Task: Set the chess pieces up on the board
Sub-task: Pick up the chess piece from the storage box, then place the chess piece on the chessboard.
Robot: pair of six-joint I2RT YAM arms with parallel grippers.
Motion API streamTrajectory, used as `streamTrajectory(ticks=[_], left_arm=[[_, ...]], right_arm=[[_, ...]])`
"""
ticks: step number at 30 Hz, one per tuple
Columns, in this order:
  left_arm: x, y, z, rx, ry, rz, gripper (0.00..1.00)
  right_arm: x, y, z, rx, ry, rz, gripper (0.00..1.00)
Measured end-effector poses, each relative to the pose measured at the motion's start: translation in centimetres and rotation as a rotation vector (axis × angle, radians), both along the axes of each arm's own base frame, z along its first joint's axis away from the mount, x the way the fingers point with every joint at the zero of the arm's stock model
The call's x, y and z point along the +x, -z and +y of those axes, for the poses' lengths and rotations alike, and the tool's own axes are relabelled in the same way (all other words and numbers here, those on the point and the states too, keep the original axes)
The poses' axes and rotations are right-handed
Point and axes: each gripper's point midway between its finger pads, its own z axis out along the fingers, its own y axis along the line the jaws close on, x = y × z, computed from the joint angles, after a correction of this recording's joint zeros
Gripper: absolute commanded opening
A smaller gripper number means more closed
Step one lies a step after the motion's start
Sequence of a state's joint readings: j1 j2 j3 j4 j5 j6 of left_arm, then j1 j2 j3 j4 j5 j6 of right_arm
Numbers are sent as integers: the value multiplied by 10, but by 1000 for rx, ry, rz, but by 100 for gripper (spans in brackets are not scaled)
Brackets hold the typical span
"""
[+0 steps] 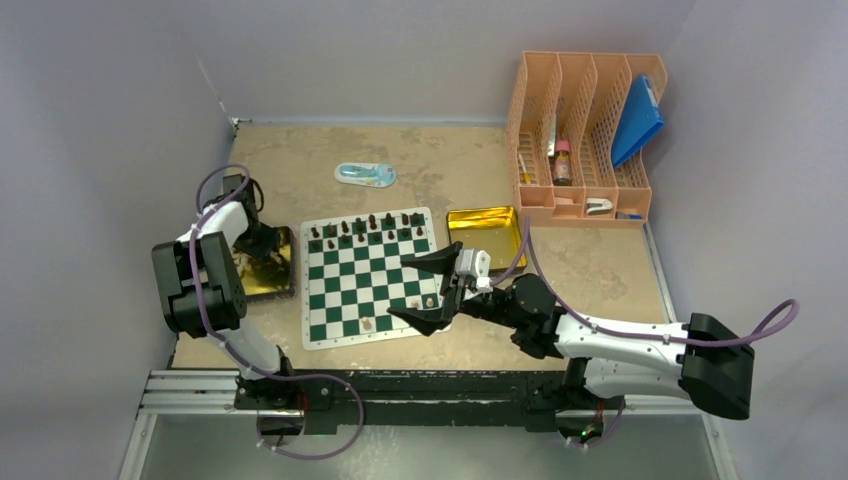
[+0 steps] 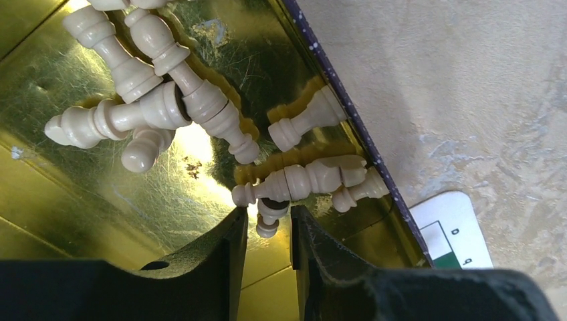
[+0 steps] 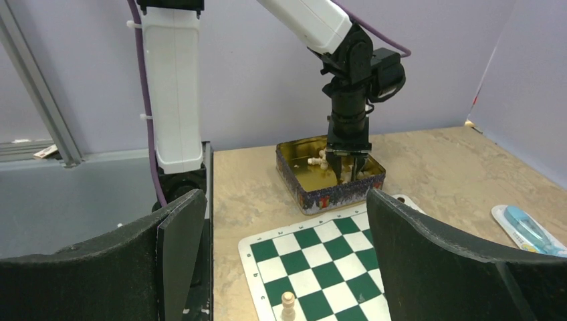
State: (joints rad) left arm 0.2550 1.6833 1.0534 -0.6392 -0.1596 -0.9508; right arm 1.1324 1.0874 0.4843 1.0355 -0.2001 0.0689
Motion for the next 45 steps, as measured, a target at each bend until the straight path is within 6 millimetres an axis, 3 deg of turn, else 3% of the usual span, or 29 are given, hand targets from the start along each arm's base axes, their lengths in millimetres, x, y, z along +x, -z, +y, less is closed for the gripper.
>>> streamTrajectory(ticks=[7,11,19,31,37,42,45], left_arm=[[-4,9,-1,-11,-11,33,18],[-5,9,-2,-17,-24,34,17],[-13,-1,-15,-79,-45,39,17],[-21,-74,-31,-126,-82,-139,17],[-28,-98,-55,-237,-56,-190,17],[-33,-120,-78,-346,-13,-246,15],[-33,-136,-92,-418,27,-297,14]], right_arm=[[-1,-6,-3,13,0,-4,94],[2,-10,-5,24,20,10,99],[15,7,-5,-21,87,124,97],[40,23,-4,-45,212,187,79],[46,41,4,-94,224,168,67],[53,40,10,-88,247,57,64],[63,42,20,-90,272,78,61]])
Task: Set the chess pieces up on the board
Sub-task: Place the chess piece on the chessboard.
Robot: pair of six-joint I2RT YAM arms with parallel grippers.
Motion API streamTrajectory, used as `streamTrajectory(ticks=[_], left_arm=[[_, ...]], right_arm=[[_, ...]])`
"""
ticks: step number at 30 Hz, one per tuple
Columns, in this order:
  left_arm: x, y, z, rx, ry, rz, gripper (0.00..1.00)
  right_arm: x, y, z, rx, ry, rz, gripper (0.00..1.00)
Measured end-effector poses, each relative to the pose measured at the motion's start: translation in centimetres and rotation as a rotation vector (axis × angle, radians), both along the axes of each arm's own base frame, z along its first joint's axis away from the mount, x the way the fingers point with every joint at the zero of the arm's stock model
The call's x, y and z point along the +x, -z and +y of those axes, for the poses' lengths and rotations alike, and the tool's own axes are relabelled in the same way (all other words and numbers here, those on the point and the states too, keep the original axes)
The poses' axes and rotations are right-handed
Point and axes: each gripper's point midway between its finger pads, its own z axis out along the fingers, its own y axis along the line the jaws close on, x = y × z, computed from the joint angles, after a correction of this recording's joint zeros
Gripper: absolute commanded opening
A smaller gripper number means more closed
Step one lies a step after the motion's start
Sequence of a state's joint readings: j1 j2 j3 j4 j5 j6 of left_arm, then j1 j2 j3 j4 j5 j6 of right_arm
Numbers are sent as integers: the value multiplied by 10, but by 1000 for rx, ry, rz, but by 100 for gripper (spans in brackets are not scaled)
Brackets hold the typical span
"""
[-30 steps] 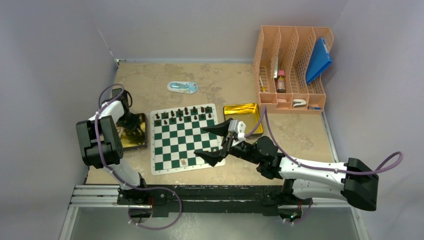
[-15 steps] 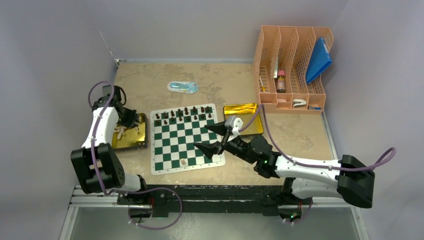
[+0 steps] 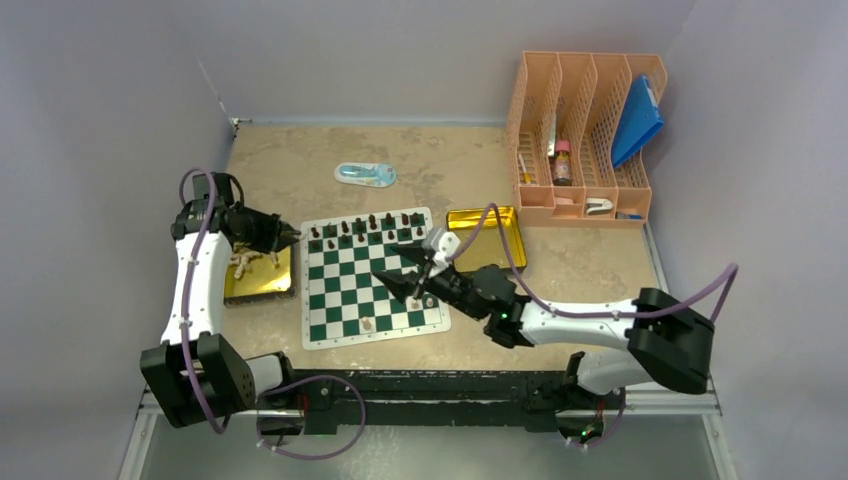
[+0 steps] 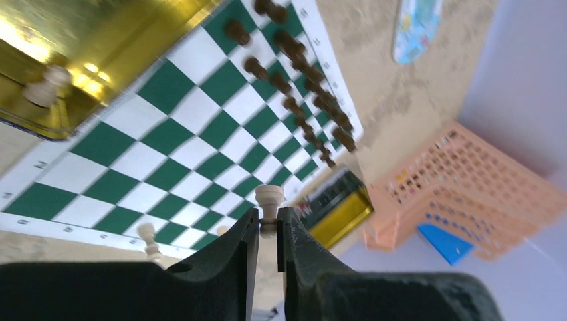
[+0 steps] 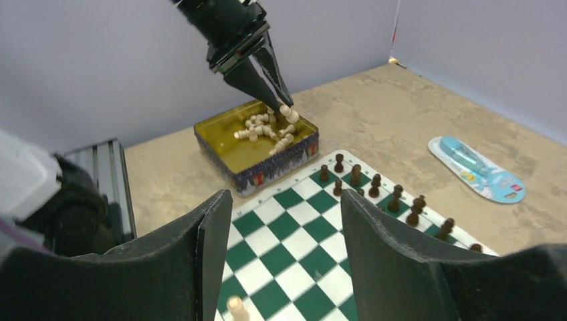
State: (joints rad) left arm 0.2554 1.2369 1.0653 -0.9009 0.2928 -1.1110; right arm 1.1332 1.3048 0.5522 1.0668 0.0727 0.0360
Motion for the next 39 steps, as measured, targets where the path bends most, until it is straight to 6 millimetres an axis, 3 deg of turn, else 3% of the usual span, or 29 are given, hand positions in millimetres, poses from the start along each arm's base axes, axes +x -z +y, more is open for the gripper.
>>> streamTrajectory(ticks=[6,12,17,25,32,39], left_arm=[[-2,-29,-25,-120,67,-98,13],[-3,-31,-30,-142,99,-107,13],[-8,-22,-43,-157,140,-77,13],[-25,17,-96,-207,281,70,14],[-46,44,-131,-223,344,191,14],[-58,69,-162,-192,396,294,15]], right_arm=[[20,-16,45,45,3,105,61],[18,5,54,-16,-19,193,61],[11,8,38,-25,-7,231,61],[4,0,-1,23,44,242,62],[3,5,-24,26,98,258,63],[4,-6,-42,67,139,250,63]])
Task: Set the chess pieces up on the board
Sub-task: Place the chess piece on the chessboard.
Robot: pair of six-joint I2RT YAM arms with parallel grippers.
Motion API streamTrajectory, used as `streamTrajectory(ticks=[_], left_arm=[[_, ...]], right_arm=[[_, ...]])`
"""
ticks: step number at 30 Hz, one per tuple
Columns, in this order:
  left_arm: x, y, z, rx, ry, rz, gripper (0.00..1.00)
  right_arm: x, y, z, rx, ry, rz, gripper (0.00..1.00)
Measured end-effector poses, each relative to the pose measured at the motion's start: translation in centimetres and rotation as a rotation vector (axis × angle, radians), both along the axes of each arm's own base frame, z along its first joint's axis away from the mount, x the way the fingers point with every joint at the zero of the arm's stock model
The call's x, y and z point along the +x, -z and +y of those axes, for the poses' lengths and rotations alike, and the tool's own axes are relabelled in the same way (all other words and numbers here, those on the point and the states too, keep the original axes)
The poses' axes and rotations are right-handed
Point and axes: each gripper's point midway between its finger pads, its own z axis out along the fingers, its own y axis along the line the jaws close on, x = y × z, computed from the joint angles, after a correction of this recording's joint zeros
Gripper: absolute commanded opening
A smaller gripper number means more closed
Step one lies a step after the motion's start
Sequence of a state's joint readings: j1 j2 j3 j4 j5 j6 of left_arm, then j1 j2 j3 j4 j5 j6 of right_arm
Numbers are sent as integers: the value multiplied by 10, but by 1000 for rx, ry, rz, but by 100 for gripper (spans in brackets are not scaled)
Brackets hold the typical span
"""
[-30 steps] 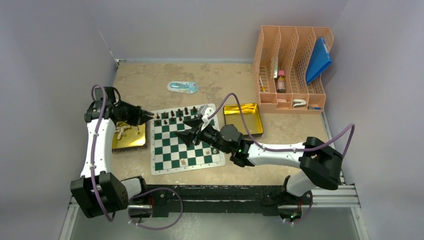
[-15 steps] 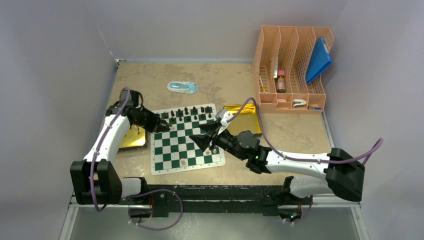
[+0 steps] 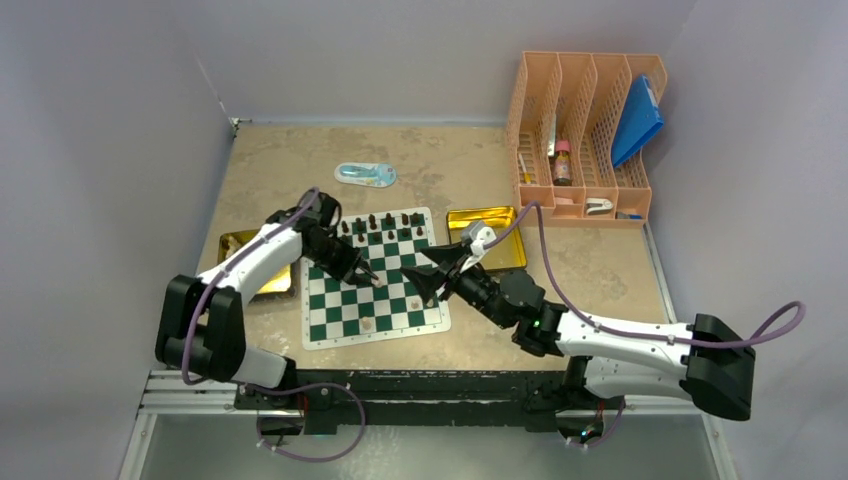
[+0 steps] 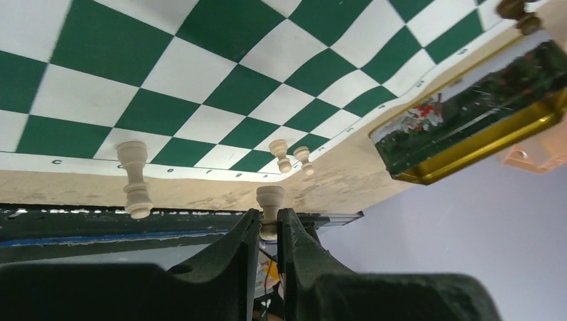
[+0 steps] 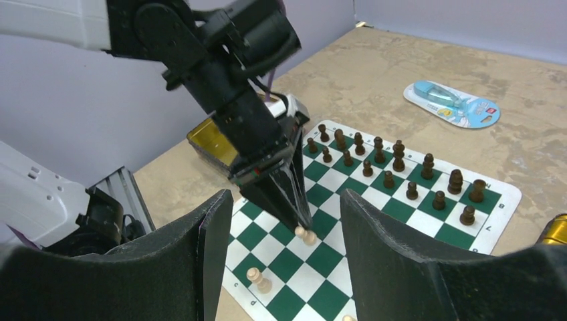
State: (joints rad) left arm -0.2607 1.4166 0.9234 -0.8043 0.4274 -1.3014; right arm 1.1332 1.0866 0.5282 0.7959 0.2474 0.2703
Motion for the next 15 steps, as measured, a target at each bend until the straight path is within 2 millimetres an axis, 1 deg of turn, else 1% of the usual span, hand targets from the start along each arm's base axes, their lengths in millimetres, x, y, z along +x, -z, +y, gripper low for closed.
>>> streamTrajectory(ticks=[5,7,11,15], left_arm=[[-11,22,-21,29,48,70,15],[-15,30,-26,41,66,93,15],[-21,44,-32,68,81,135,15],[-23,51,-36,83,93,152,15]], right_arm=[[0,-4,-11,19,28,-6,63],[0,-5,-15,23,34,-6,63],[0,-8,-23,37,56,-10,63],[1,-10,-28,45,77,-11,63]])
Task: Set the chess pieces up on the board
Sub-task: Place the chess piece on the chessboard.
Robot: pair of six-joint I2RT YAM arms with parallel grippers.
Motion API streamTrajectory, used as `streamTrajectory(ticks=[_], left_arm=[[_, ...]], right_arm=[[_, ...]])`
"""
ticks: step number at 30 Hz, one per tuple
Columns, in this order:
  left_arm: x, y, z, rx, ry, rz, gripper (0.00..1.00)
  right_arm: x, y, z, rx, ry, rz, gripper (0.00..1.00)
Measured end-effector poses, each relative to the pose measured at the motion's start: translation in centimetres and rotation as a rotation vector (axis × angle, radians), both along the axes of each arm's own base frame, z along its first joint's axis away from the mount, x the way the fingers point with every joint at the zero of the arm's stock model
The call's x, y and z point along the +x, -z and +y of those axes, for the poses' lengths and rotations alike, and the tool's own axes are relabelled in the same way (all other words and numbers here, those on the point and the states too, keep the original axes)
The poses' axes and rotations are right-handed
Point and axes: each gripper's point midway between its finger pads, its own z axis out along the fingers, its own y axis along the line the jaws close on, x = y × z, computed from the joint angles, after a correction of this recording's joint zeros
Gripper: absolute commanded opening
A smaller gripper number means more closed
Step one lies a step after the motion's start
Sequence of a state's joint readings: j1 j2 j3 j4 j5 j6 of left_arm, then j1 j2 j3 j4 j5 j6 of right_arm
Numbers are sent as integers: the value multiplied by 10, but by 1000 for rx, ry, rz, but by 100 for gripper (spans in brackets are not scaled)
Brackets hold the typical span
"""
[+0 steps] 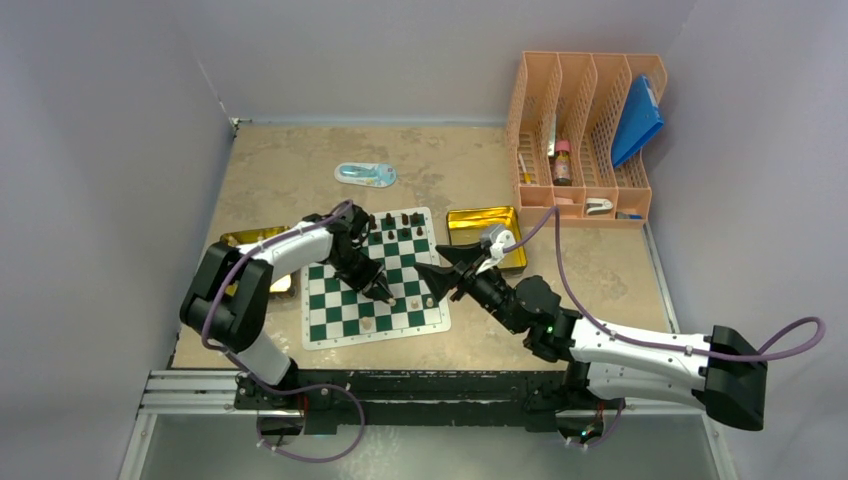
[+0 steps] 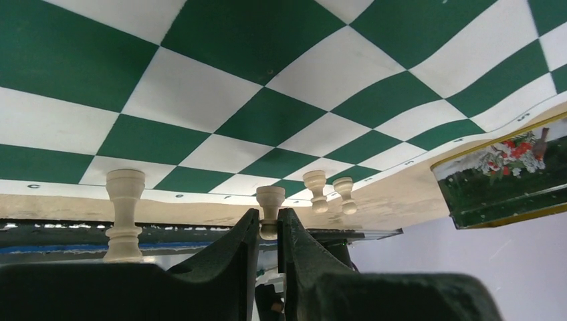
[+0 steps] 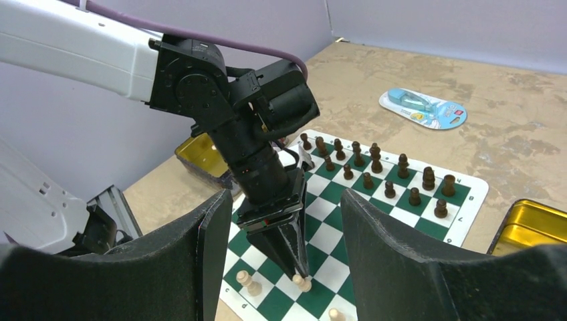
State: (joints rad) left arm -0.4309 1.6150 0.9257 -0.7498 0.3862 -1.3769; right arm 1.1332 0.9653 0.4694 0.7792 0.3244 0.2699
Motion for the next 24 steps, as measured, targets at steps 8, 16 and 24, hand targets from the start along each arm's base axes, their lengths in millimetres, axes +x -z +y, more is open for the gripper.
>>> streamTrajectory(ticks=[8,16,24], left_arm=[[-3,7,-8,6,30,12,16],[-1,8,-13,2,41,4,16],[-2,13,-15,10,37,23,17]], right_arm=[[1,3,-1,-6,8,3,63],[3,5,-6,-8,28,4,64],[2,2,-13,4,41,-7,64]])
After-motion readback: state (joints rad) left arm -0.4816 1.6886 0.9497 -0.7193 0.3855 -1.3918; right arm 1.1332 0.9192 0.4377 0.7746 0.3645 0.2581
